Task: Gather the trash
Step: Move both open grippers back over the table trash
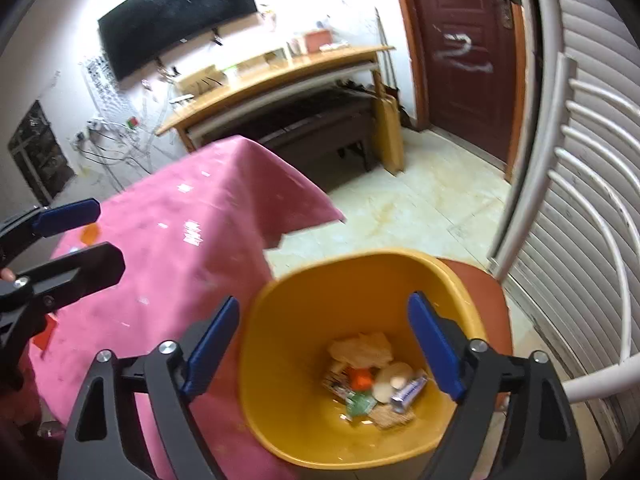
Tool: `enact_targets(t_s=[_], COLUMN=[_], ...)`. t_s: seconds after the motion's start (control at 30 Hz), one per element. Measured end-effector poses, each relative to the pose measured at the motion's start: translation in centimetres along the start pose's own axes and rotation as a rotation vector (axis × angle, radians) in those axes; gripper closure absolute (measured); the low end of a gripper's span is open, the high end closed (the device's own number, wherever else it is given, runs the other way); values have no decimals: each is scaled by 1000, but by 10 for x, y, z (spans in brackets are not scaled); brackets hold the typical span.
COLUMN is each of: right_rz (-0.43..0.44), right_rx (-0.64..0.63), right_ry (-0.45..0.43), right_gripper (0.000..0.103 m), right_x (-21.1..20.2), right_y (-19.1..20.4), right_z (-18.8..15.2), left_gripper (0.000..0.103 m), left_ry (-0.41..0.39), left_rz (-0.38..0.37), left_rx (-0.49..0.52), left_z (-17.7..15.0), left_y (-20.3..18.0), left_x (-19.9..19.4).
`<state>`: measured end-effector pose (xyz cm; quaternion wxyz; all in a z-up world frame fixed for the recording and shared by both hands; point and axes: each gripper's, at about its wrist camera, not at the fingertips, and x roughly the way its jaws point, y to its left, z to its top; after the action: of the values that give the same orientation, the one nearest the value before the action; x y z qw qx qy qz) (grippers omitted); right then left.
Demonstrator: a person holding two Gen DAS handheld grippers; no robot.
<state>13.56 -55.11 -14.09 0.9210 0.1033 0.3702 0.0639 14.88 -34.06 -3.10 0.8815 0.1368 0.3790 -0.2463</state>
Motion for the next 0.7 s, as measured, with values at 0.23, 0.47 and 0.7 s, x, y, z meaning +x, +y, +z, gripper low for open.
enact_targets(t_s=[0.23,0.47,0.7], right_rz=[58,112,158], right_rx=[-62,-141,-231], right_ry=[-44,-38,-18], right_gripper=[15,9,8], right_x=[-8,-3,7], right_y=[43,97,150], right_z=[12,17,19], left_gripper=[10,7,7], left_ry=[-70,-122,-129], left_rz=[76,163,214], left_rx=[-80,-152,-251], left_z=[-14,-34,-60], left_y=[45,91,137], left_x=[-31,-60,-80])
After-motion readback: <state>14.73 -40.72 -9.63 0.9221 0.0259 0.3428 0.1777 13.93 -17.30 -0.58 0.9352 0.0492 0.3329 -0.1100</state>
